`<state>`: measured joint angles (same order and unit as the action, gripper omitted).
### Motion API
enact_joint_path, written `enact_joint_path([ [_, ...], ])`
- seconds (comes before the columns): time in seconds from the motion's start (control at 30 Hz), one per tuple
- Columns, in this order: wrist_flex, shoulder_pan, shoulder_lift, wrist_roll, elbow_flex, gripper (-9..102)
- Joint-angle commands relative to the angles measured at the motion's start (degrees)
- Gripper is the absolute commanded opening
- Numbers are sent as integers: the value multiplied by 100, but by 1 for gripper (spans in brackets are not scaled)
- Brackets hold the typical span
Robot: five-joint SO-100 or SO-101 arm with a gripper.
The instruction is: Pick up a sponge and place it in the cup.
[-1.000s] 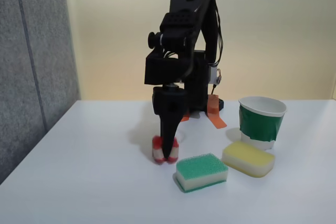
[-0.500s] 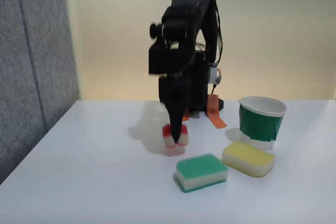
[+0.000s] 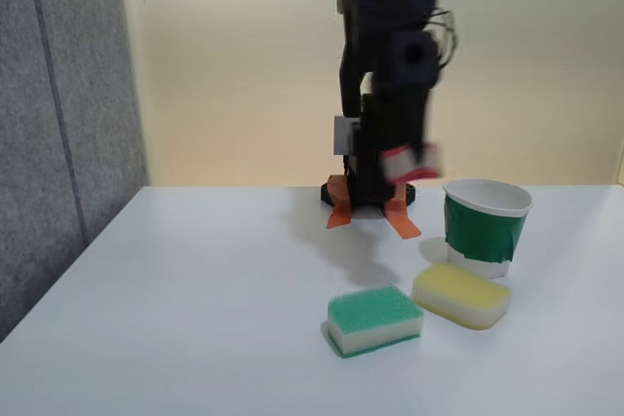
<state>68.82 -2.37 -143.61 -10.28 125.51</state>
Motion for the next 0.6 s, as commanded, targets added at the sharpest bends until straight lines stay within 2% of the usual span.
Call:
enact_joint_path([
  [0.0,-44,-642,-237,369,-255,0],
  [0.17,-334,-1204,-272,738,-246,0],
  [0.57,-316,-2013,-272,993,-158,0],
])
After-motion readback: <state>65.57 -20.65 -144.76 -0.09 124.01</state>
